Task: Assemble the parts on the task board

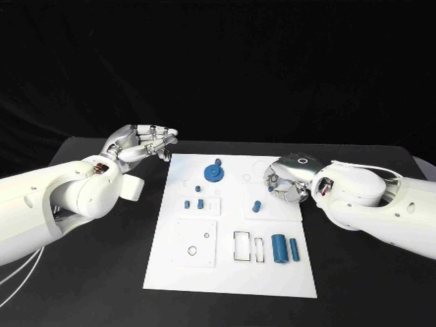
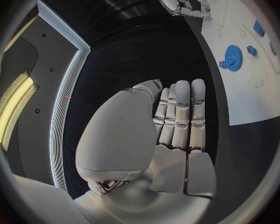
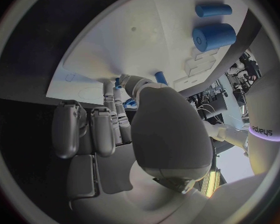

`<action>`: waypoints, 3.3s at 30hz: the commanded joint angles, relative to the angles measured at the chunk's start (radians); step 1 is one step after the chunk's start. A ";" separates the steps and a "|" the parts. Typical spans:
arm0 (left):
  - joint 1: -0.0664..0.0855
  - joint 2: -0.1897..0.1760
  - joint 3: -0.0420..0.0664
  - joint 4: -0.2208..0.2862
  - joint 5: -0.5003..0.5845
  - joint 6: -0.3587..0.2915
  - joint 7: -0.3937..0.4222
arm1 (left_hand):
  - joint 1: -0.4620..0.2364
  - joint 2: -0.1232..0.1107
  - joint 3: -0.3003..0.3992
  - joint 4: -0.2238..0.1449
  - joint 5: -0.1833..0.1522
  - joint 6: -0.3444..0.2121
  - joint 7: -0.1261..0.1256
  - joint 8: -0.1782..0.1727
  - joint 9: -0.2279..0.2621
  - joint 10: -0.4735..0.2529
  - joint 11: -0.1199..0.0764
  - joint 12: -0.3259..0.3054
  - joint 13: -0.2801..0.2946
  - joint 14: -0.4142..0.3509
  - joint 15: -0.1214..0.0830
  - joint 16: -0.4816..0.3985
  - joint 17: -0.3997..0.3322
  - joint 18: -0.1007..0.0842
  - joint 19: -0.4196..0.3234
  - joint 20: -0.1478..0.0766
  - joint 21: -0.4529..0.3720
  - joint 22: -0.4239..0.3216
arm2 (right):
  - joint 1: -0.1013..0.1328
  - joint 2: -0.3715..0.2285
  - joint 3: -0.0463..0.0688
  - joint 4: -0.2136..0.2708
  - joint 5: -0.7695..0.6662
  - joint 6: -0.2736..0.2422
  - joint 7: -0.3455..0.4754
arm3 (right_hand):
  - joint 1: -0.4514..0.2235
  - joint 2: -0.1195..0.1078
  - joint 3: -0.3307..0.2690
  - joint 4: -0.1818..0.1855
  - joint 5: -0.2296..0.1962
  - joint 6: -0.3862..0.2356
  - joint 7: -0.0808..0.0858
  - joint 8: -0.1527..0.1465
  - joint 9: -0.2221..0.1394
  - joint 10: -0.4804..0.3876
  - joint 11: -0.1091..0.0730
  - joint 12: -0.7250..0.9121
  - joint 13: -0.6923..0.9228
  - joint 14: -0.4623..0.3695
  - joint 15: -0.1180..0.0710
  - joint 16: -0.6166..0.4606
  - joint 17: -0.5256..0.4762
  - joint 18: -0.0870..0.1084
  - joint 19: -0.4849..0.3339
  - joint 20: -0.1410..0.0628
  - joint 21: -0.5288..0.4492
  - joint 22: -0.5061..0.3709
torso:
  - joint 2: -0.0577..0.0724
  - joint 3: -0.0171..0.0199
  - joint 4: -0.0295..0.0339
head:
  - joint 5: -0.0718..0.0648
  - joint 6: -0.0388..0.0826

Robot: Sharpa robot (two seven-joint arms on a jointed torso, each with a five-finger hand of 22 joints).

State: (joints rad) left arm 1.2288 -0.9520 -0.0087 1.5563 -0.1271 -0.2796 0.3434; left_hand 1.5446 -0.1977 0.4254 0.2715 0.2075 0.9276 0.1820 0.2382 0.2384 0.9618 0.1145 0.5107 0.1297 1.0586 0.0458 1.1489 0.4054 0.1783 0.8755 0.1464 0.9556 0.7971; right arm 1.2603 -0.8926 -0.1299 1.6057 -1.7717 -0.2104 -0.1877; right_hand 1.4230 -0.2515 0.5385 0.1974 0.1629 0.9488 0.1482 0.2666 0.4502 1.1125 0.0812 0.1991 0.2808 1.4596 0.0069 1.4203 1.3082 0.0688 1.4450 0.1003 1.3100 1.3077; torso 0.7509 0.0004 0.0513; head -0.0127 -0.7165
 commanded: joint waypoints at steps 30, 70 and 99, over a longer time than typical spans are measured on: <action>0.001 -0.002 0.001 0.001 0.013 -0.002 0.005 | 0.005 -0.004 0.015 -0.005 -0.002 -0.008 0.003 -0.004 -0.001 0.003 0.001 0.003 0.001 0.006 -0.001 -0.007 -0.003 0.006 0.005 -0.003 -0.005 -0.003 | -0.020 0.024 -0.002 -0.006 -0.046 0.044 -0.031 | 0.008 0.044 0.051 -0.043 -0.013 0.087 -0.023 0.018 0.015 0.092 -0.023 -0.012 -0.021 0.065 -0.021 0.020 0.035 -0.027 0.040 -0.010 0.078 0.170 | 0.000 0.0013 -0.0015 | 0.001 -0.008; 0.001 -0.001 0.001 -0.012 0.013 -0.009 -0.004 | 0.009 -0.007 0.022 -0.011 -0.002 -0.012 0.005 -0.005 -0.002 -0.001 0.002 0.002 0.001 0.007 -0.001 -0.010 -0.004 0.006 0.008 -0.003 -0.007 -0.004 | 0.011 -0.052 0.009 0.153 -0.007 -0.140 -0.040 | -0.003 0.046 0.052 -0.045 -0.016 0.095 -0.026 0.021 0.019 0.101 -0.025 -0.020 -0.025 0.065 -0.024 0.022 0.036 -0.033 0.053 -0.012 0.106 0.186 | -0.001 0.0009 -0.0027 | 0.010 0.001; 0.000 0.037 -0.003 -0.025 0.013 -0.006 -0.004 | 0.008 -0.007 0.024 -0.012 -0.002 -0.013 0.006 -0.005 -0.002 -0.002 0.003 0.002 0.000 0.007 0.000 -0.011 -0.005 0.006 0.009 -0.003 -0.007 -0.004 | -0.131 0.164 0.006 0.172 0.044 -0.176 0.048 | -0.007 0.050 0.055 -0.054 -0.005 0.095 -0.024 0.019 0.021 0.107 -0.024 -0.031 -0.029 0.066 -0.024 0.024 0.038 -0.036 0.059 -0.013 0.120 0.194 | 0.000 -0.0017 -0.0007 | 0.112 -0.036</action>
State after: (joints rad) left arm 1.2286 -0.9180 -0.0120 1.5297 -0.1183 -0.2901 0.3351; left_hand 1.5486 -0.2016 0.4430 0.2593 0.2074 0.9203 0.1891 0.2380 0.2376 0.9616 0.1145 0.5110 0.1293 1.0595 0.0451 1.1411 0.4016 0.1781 0.8792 0.1429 0.9516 0.7939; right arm 1.1319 -0.7317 -0.1247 1.7818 -1.7218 -0.4018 -0.1619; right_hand 1.4209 -0.2055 0.5931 0.1473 0.1508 1.0351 0.1228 0.2817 0.4695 1.2135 0.0540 0.1729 0.2518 1.4666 -0.0148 1.4376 1.3079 0.0426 1.4646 0.0914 1.4261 1.3073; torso 0.7504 -0.0019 0.0515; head 0.0925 -0.7475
